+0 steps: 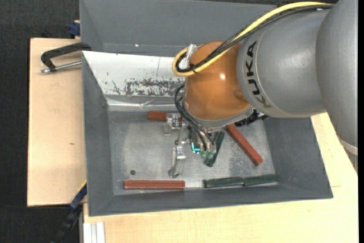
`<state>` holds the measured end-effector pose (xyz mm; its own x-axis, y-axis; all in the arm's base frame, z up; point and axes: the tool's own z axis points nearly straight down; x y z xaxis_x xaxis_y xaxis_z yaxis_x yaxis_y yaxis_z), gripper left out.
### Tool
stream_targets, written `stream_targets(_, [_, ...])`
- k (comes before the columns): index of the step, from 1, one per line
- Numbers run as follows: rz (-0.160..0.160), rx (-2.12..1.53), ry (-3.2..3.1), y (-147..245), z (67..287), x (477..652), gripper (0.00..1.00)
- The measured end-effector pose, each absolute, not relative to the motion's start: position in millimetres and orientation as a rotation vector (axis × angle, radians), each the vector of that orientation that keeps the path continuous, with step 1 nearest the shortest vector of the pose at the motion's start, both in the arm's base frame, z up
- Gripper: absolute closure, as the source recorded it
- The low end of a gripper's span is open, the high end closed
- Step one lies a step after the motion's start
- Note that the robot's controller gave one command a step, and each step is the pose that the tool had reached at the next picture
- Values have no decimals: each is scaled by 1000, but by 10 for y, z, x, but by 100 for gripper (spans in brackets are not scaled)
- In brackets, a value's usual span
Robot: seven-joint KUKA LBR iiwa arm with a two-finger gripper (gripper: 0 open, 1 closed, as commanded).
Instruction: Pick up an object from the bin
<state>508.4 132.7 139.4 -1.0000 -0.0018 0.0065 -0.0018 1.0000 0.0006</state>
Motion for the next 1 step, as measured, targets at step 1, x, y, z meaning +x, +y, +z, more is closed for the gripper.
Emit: stream_targets(1, [-3, 0, -3142, 1322, 1427, 5104, 0])
